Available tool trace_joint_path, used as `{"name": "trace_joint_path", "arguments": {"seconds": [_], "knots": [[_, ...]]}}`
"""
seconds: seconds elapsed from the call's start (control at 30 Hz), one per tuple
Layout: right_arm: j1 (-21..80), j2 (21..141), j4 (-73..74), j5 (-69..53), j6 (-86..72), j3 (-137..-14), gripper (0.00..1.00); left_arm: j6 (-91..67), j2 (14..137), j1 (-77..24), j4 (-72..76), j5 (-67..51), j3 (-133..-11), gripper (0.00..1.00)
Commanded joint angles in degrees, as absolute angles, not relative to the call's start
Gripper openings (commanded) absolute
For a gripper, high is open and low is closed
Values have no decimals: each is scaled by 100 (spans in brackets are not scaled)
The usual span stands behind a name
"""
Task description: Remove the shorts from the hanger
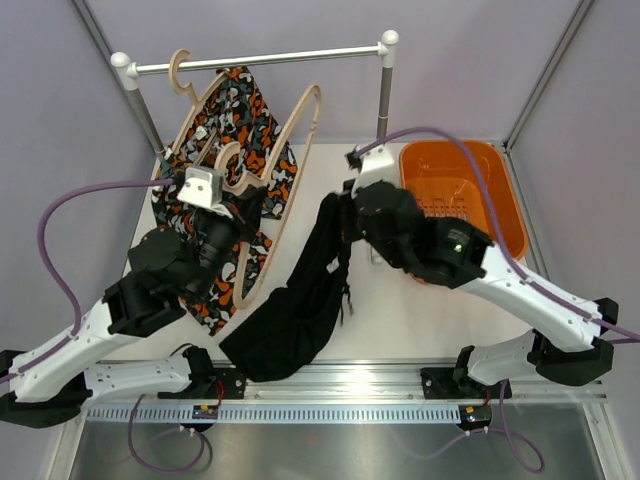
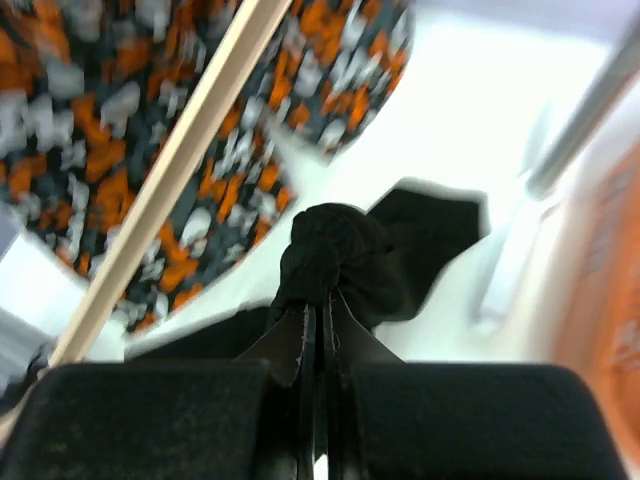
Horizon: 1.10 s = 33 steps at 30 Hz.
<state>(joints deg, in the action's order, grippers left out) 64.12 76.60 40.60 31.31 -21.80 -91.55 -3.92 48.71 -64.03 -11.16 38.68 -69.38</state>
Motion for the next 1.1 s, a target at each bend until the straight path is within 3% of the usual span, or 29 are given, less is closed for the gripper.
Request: {"name": "trace_joint_path", "arguments": {"seconds": [0.0,0.17,0.3,0.5,0.63,0.77,0.9,1.07], "knots": [[6329,7488,3990,5041,-1051,-10737,0,-369,4597,-6425,-1386,4517,-7304,0],[5626,7305,2510,6132,857,-11908,0,-404,4105,-6416,-1889,4684,-7023,0],[5274,7102,-975,6171,3381,-11830,0,-404,3797,-6416,-2118,4772,-6751,0],[4492,7576,-1617,5696,3911,-12208,0,-483,3858,-6416,-2136,4703,-6434,0],[3763,7918,-926,5564,3220,-12348,0,-466,3990,-6416,-2135,4614,-6398,0],[2946,8252,1218,4766,1200,-12788,0,-431,4034,-6416,-2294,4544,-6469,0],[2471,8691,1976,4281,608,-13015,0,-387,3938,-6416,-2312,4526,-6407,0],[1900,9597,3602,3403,-648,-14395,0,-396,3955,-6416,-2356,4526,-6311,0]]}}
